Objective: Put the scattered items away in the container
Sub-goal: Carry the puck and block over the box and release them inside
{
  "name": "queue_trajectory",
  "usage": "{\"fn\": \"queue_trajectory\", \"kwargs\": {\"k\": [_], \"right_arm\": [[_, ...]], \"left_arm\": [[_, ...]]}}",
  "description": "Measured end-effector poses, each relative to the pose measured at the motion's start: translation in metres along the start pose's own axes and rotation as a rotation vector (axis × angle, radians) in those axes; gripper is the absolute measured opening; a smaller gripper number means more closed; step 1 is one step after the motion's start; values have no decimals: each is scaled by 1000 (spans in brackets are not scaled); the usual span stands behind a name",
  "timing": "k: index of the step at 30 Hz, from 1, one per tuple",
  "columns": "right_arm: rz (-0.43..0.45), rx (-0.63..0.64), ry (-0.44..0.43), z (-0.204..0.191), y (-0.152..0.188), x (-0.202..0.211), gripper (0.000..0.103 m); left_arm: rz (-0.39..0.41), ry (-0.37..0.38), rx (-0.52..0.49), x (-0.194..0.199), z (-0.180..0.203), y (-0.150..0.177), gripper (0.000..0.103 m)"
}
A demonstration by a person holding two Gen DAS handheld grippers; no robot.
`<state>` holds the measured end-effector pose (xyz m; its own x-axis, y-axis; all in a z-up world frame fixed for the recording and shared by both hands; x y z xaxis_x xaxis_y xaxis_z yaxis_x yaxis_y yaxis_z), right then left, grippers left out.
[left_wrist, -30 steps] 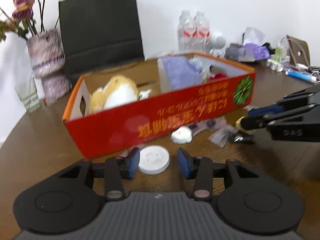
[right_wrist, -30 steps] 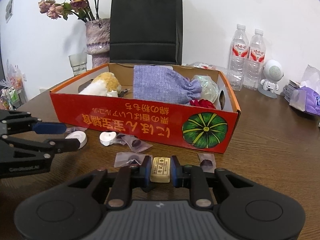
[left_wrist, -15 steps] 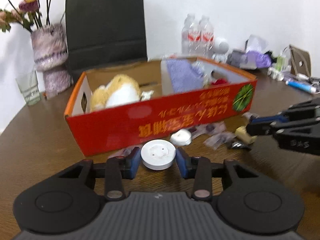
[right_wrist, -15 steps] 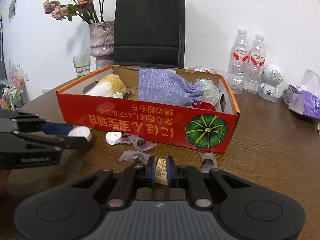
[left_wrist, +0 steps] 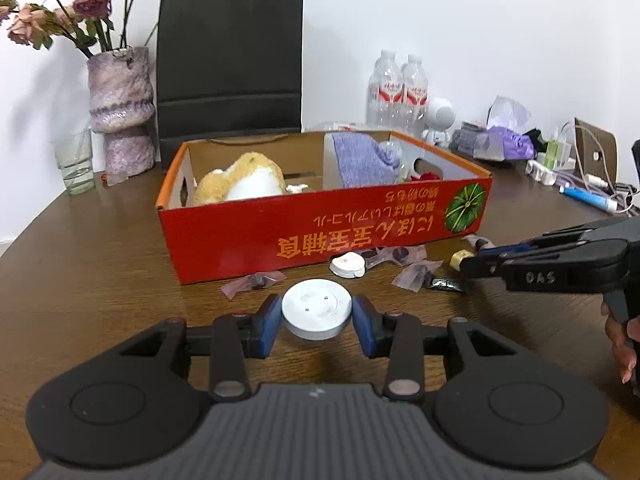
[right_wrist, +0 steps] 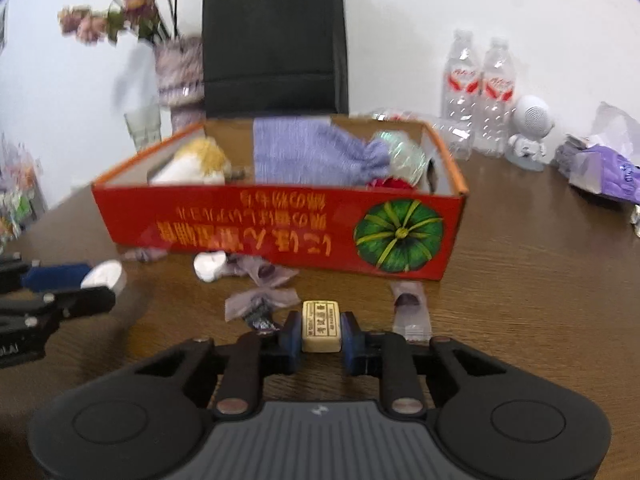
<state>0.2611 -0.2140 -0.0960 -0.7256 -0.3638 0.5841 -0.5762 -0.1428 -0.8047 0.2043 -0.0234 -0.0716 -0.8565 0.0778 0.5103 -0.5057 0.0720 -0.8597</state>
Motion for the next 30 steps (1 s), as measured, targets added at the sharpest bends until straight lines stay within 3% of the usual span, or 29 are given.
{"fn": "queue_trajectory", "kwargs": {"k": [5, 13, 17, 20, 25, 30], "right_arm": [[103, 10, -30, -10, -13, 47, 20], [143, 37, -36, -13, -40, 67, 20], [163, 56, 5, -4, -88, 52, 20], [136, 46, 46, 9, -119, 17, 20], [62, -31, 84, 34, -128, -52, 20], [69, -66, 79, 48, -115, -82, 20]], "left_arm": [[67, 12, -10, 35, -1, -14, 39], [139, 45, -39, 43, 3, -64, 39], [155, 34, -28, 12, 1, -116, 39], [140, -15, -6, -30, -2, -140, 39], [51, -62, 39, -105, -7, -135, 39], [26, -58, 27, -137, -8, -124, 41]]}}
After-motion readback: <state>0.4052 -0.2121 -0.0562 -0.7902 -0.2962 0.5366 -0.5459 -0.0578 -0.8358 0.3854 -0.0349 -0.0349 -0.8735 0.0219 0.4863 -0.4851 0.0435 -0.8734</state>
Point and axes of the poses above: each gripper's, at about its wrist camera, not at the fingertips, and x roughly against the way its jaws point, z to its right, y to its underside, the point moved 9 cm from there along -x, roughly the way its jaws point, and after that the axes turned 4 degrees about -y, right-handed, at the moved point
